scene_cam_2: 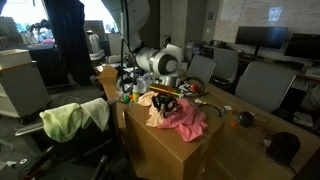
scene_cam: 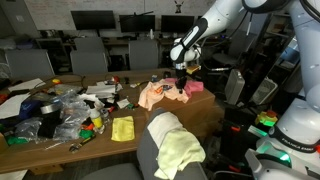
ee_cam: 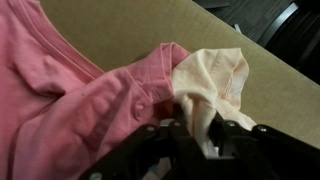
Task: Move the white and green towels and the peach and pink shirt to the backrest of the chair
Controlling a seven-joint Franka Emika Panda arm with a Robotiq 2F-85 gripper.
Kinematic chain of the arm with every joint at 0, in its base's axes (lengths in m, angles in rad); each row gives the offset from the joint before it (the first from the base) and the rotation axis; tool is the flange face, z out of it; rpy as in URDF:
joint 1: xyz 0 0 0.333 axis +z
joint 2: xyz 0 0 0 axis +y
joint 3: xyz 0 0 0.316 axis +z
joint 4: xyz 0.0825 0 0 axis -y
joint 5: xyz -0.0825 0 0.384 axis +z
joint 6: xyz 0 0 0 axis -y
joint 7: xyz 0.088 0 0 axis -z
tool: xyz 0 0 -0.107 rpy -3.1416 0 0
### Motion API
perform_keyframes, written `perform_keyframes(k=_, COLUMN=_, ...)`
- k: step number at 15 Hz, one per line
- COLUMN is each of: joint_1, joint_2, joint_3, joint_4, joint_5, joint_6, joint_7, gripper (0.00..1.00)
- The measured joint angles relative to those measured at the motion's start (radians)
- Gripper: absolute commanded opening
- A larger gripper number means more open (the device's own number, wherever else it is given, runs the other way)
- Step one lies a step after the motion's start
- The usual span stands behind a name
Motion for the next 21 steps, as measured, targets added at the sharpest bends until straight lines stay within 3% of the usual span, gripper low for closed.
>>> perform_keyframes(k=8, joint_1=0.0, joint_2=-0.066, joint_3=-0.012, joint_4=-0.019, joint_5=-0.005, joint_6=-0.014, joint_7=0.001, gripper=0.01)
perform_keyframes(k=14, joint_1=0.022, joint_2=-0.352, joint_3=-0.045, joint_4=-0.166, joint_5=-0.033, joint_6=-0.012, joint_7=0.001, gripper=0.01)
perform_keyframes(k=21, joint_1=0.092, joint_2=-0.71, joint_3=-0.07, joint_4=-0.367, joint_5=-0.154, joint_6=-0.013, joint_7=0.003, gripper=0.01)
